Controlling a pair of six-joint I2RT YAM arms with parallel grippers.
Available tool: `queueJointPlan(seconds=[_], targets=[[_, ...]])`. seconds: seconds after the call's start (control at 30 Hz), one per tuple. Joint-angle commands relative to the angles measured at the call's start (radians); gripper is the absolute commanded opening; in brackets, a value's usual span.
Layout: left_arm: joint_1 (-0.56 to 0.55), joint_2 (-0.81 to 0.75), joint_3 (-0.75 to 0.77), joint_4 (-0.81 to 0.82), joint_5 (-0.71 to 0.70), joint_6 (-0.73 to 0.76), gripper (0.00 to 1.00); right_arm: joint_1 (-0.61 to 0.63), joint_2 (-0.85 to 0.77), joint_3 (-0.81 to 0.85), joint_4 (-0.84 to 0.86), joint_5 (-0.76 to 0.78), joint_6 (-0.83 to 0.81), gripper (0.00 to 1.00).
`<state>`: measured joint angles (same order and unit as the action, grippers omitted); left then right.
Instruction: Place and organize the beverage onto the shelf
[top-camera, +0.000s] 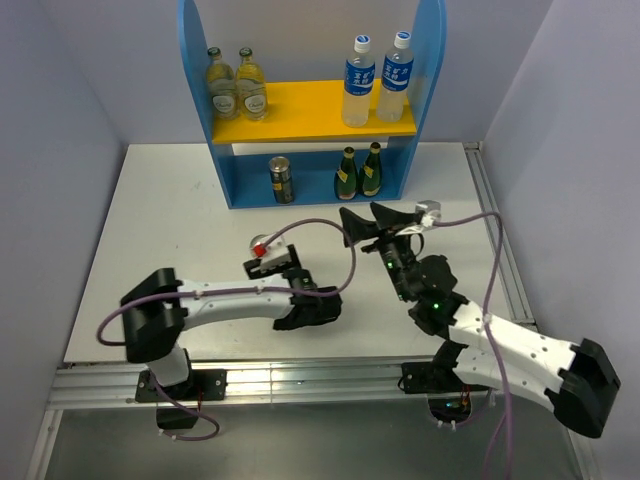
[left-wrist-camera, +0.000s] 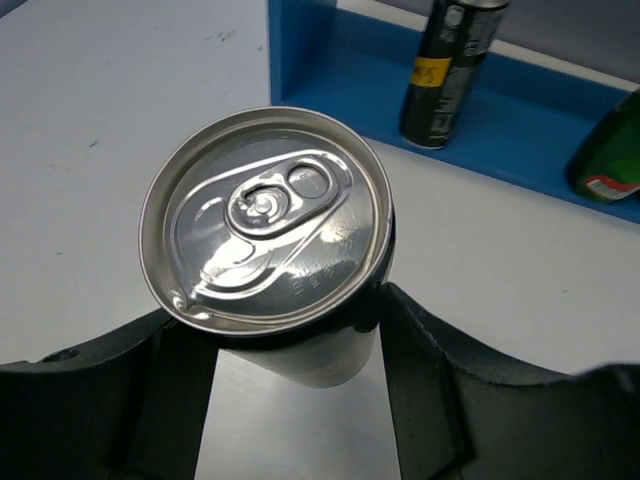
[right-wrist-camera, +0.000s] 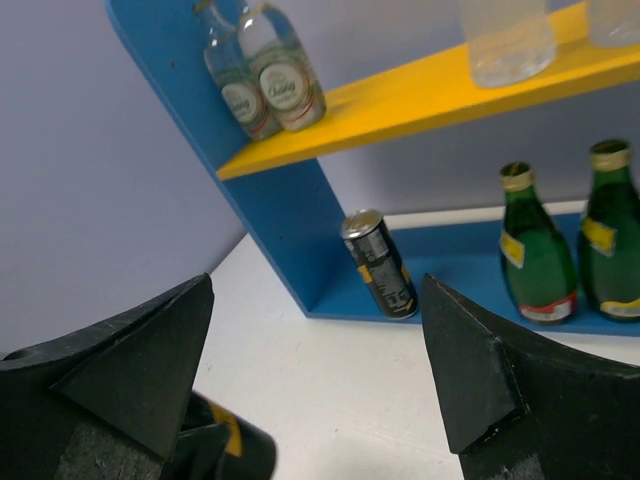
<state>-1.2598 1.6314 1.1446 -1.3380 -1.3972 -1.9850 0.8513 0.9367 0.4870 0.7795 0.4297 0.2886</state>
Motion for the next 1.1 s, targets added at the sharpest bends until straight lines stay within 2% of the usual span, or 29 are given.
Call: queueJointPlan(seconds=[0.0, 0.1, 0.2, 0.3, 0.37, 0.43, 0.5, 0.53, 0.57, 0.6, 0.63, 0.67, 0.7, 0.73, 0.77, 0.8, 0.83, 0.87, 0.93, 0.97, 1.07], targets=[[-0.001, 0.143, 0.164, -0.041, -0.296, 0.015, 0.00, 0.006, -0.149, -0.021, -0.129, 0.041, -0.034, 0.90], [0.011, 0.285, 0.314, -0.043, -0.289, 0.109, 0.00, 0.006, -0.219, -0.019, -0.212, 0.021, -0.051, 0.90], [0.013, 0.384, 0.440, -0.043, -0.258, 0.198, 0.00, 0.006, -0.227, 0.010, -0.278, -0.063, -0.069, 0.87], [0.013, 0.394, 0.498, -0.040, -0.211, 0.219, 0.00, 0.000, -0.155, 0.091, -0.351, -0.238, -0.019, 0.86], [0.011, 0.398, 0.520, -0.038, -0.198, 0.233, 0.00, 0.006, -0.151, 0.116, -0.329, -0.311, 0.114, 0.86], [0.011, 0.416, 0.529, -0.039, -0.178, 0.238, 0.00, 0.054, -0.174, 0.088, -0.244, -0.303, 0.176, 0.85], [0.004, 0.433, 0.532, -0.038, -0.154, 0.229, 0.00, 0.103, -0.194, 0.129, -0.278, -0.235, 0.178, 0.82], [-0.004, 0.426, 0.523, -0.036, -0.135, 0.192, 0.00, 0.145, -0.197, 0.148, -0.296, -0.221, 0.156, 0.79], [-0.009, 0.418, 0.503, -0.024, -0.125, 0.193, 0.00, 0.159, -0.200, 0.165, -0.315, -0.207, 0.149, 0.69], [-0.021, 0.412, 0.504, -0.004, -0.109, 0.210, 0.00, 0.170, -0.203, 0.197, -0.359, -0.186, 0.152, 0.63], [-0.023, 0.403, 0.504, 0.079, -0.055, 0.272, 0.00, 0.175, -0.202, 0.211, -0.374, -0.189, 0.164, 0.56], [-0.030, 0.384, 0.459, 0.194, -0.031, 0.379, 0.00, 0.175, -0.200, 0.223, -0.390, -0.189, 0.172, 0.33], [-0.035, 0.316, 0.401, 0.343, 0.004, 0.517, 0.00, 0.175, -0.202, 0.257, -0.445, -0.171, 0.181, 0.25], [-0.035, 0.264, 0.321, 0.795, 0.059, 0.848, 0.00, 0.184, -0.200, 0.281, -0.494, -0.131, 0.188, 0.24], [-0.026, 0.201, 0.105, 1.018, 0.261, 1.009, 0.00, 0.192, -0.194, 0.306, -0.543, -0.117, 0.193, 0.24], [0.015, 0.086, 0.001, 1.219, 0.341, 1.104, 0.00, 0.195, -0.181, 0.343, -0.606, -0.117, 0.189, 0.24], [0.034, 0.050, -0.084, 1.352, 0.378, 1.193, 0.00, 0.196, -0.174, 0.354, -0.624, -0.130, 0.188, 0.24], [0.062, 0.035, -0.136, 1.405, 0.398, 1.193, 0.00, 0.199, -0.170, 0.358, -0.637, -0.131, 0.184, 0.24], [0.100, 0.060, -0.093, 1.302, 0.385, 1.157, 0.00, 0.207, -0.183, 0.340, -0.635, -0.111, 0.175, 0.22], [0.137, 0.071, -0.076, 1.301, 0.380, 1.179, 0.00, 0.210, -0.208, 0.325, -0.628, -0.102, 0.170, 0.19], [0.206, 0.035, -0.147, 1.474, 0.461, 1.299, 0.00, 0.213, -0.249, 0.302, -0.635, -0.086, 0.121, 0.03]])
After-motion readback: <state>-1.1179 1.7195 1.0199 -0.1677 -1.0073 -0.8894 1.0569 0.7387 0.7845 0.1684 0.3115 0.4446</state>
